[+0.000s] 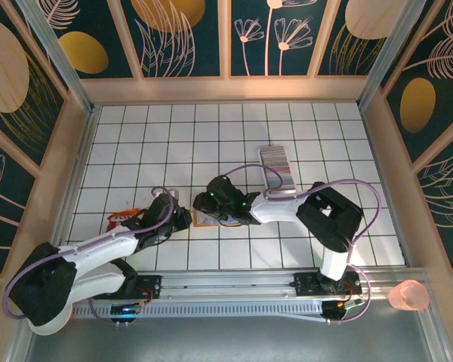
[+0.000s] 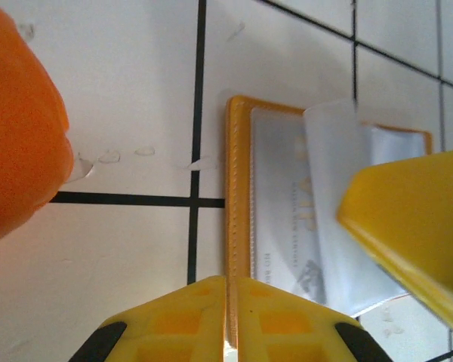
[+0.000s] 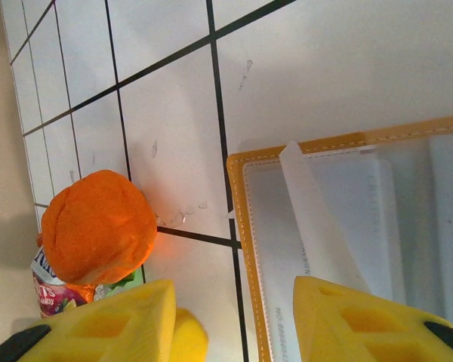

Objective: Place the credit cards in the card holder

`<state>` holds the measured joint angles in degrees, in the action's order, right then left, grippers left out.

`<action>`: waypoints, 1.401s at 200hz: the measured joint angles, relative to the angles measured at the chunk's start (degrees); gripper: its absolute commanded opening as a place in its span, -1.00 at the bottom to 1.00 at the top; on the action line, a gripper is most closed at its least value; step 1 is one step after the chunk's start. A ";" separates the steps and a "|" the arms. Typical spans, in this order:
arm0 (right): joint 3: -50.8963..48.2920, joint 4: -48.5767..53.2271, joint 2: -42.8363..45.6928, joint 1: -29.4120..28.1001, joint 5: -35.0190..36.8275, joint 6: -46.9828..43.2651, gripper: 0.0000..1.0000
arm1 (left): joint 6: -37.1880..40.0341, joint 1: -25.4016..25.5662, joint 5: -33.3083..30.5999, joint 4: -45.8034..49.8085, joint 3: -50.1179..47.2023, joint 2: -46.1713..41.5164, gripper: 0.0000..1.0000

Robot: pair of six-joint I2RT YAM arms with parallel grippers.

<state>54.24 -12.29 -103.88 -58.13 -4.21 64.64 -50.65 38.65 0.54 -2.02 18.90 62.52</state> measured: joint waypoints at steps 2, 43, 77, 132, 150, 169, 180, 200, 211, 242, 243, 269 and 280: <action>0.07 0.00 -0.15 0.00 0.00 0.00 -0.09 | -0.09 0.00 -0.04 0.04 -0.04 -0.24 -0.77; 1.53 -0.81 -2.82 -0.11 -0.83 -0.17 -0.09 | -1.22 0.00 -1.70 3.04 -1.62 -8.00 -0.72; 6.88 -1.14 -4.22 -0.68 -1.51 -1.27 -0.07 | -2.21 0.00 -2.69 5.49 -2.91 -12.48 -0.71; 11.85 -0.74 -4.28 -0.85 -1.70 -5.11 -0.02 | -3.30 0.00 -3.02 8.28 -3.58 -15.67 -0.65; 11.98 1.20 -1.95 -0.74 -0.39 -8.04 -0.01 | -3.28 0.00 -2.99 8.76 -3.50 -15.67 -0.63; 11.56 4.00 4.04 0.04 1.42 -12.50 -0.01 | -3.17 0.00 -2.97 9.84 -2.73 -15.61 -0.59; 11.39 6.12 8.94 1.31 2.99 -16.11 -0.03 | -2.86 0.00 -2.95 10.19 -1.75 -15.32 -0.59; 11.37 8.87 18.18 4.76 6.23 -23.93 -0.03 | -2.12 0.00 -2.64 10.21 0.66 -13.97 -0.57; 11.28 9.70 23.17 6.86 8.22 -28.63 0.02 | -1.70 0.00 -2.45 10.19 1.90 -13.03 -0.56; 6.54 6.27 38.12 10.86 9.90 -49.99 0.12 | -0.17 0.00 -1.64 9.60 4.96 -9.86 -0.52; 6.34 6.16 38.40 10.86 9.84 -50.45 0.14 | -0.15 0.00 -1.60 9.60 5.03 -9.77 -0.52; -0.52 6.21 48.04 10.82 3.67 -75.58 0.51 | 0.55 0.00 -0.57 9.35 7.08 -6.91 -0.52; -0.94 10.16 49.27 10.91 1.53 -85.37 0.51 | 0.85 0.00 -0.31 8.87 7.54 -6.12 -0.52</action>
<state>53.30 -2.13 -54.61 -47.22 -2.68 -20.73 -49.80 38.65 0.23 6.85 26.44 56.40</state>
